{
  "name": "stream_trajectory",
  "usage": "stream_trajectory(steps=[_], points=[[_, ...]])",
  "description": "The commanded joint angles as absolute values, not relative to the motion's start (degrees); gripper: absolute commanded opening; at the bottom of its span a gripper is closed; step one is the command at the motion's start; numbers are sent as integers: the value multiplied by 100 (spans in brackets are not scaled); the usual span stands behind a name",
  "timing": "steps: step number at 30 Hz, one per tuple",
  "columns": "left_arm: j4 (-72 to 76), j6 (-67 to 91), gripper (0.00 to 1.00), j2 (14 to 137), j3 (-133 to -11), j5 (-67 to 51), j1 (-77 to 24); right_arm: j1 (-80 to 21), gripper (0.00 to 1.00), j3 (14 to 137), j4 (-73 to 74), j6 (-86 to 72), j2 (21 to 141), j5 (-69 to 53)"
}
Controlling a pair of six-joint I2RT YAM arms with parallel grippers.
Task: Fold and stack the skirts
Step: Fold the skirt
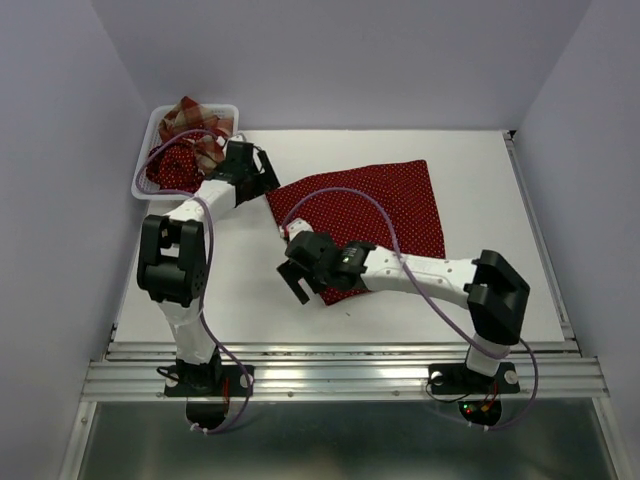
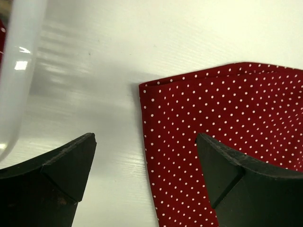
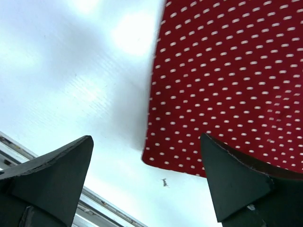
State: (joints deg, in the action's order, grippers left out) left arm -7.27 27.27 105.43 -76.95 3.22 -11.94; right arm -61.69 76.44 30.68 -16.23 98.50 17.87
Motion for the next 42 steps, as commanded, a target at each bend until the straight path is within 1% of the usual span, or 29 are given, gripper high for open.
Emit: stream_trajectory(steps=[1,5,6,7,8,9,10,11,12,13,14,16,17,20,21,22,23,25,26,28,32,34,38,42], points=[[-668,2575,99,10757,-7813,52,-1283,-6538,100,8077,3340,-1591,10325,2311],[-685,2549,99,11047,-7910,167,-1275,-6653,98,8375,3725,-1748,10871,2495],[-677,2540,98,11109,-7954,71,-1274,-6653,94,8437,3796,-1801,10950,2566],[-668,2531,95,11249,-7980,27,-1274,-6653,90,8455,3858,-1924,11073,2619],[-651,2514,93,11320,-8015,-139,-1283,-6653,83,8464,3972,-1968,11118,2689],[-659,2531,87,11425,-8033,-158,-1283,-6653,81,8455,4016,-2073,11136,2733],[-659,2540,84,11461,-8025,-176,-1275,-6653,81,8446,4051,-2126,11162,2742],[-633,2540,77,11504,-7998,-245,-1274,-6653,77,8394,4121,-2249,11180,2768],[-624,2549,77,11505,-7963,-263,-1283,-6653,74,8359,4139,-2250,11180,2769],[-607,2558,68,11522,-7928,-264,-1275,-6653,70,8306,4148,-2363,11171,2760],[-589,2558,65,11514,-7884,-255,-1283,-6653,63,8201,4148,-2399,11171,2725],[-563,2558,55,11522,-7858,-255,-1283,-6653,54,8095,4122,-2452,11171,2568],[-510,2558,53,11531,-7814,-377,-1283,-6653,47,7982,4079,-2452,11180,2497],[-378,2558,36,11584,-7752,-571,-1292,-6653,36,7884,3973,-2487,11206,2234],[-352,2575,32,11610,-7761,-589,-1292,-6653,29,7866,3938,-2479,11215,2163],[-360,2575,30,11697,-7778,-598,-1301,-6653,28,7866,3920,-2461,11224,2101],[-404,2549,25,11716,-7857,-606,-1309,-6653,26,7875,3885,-2478,11224,2074],[-413,2531,0,11707,-7892,-563,-1310,-6653,20,7875,3841,-2487,11215,2092],[-430,2514,0,11690,-7901,-475,-1310,-6653,10,7875,3797,-2479,11206,2083],[-439,2514,0,11576,-7893,-361,-1310,-6653,0,7910,3744,-2374,11189,1978],[-492,2645,0,11154,-7814,-36,-1213,-6653,1,7893,3403,-2075,10961,1163],[-580,2715,0,10838,-7770,315,-1161,-6653,1,7884,3314,-1969,10838,819],[-852,2813,0,10258,-7691,878,-1072,-6653,1,7717,2876,-1802,10381,-321],[-861,2786,0,9800,-7681,862,-1072,-6653,1,7568,2620,-1872,9924,-633]])
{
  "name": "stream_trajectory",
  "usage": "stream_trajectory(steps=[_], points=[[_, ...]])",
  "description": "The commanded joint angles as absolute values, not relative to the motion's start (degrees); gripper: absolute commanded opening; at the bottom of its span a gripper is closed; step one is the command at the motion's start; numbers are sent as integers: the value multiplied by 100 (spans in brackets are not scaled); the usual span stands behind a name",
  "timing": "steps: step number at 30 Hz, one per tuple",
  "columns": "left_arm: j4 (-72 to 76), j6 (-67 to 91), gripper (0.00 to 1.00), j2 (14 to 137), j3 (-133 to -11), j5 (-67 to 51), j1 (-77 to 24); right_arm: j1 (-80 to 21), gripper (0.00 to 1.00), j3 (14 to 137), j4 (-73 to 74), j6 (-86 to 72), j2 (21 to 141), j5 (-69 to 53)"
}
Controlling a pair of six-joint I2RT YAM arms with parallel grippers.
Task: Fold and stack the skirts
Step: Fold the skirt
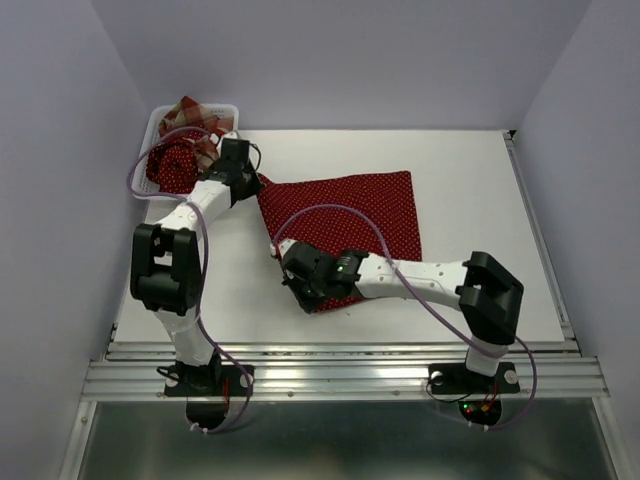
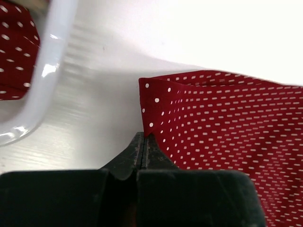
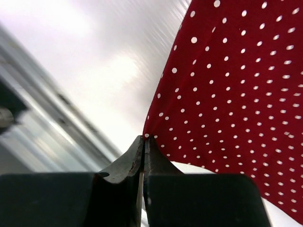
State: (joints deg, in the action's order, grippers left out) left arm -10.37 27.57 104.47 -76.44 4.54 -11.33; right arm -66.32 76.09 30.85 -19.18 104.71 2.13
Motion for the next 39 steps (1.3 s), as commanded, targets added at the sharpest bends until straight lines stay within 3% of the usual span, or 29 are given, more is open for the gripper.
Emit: stream_trajectory(steps=[1,11,27,39], points=[[-861,2777,0,9722,-7716,818,-1072,-6653,1,7506,2593,-1994,9766,-615],[-1098,2540,0,10115,-9348,808,-1704,-6013,1,6927,2917,-2759,8721,342],[-1591,2286,0,12136,-12461,721,-2944,-4922,1,5933,3463,-3234,7304,334],[-1011,1978,0,12893,-13087,466,-3726,-4869,1,5142,3437,-3990,6706,764]])
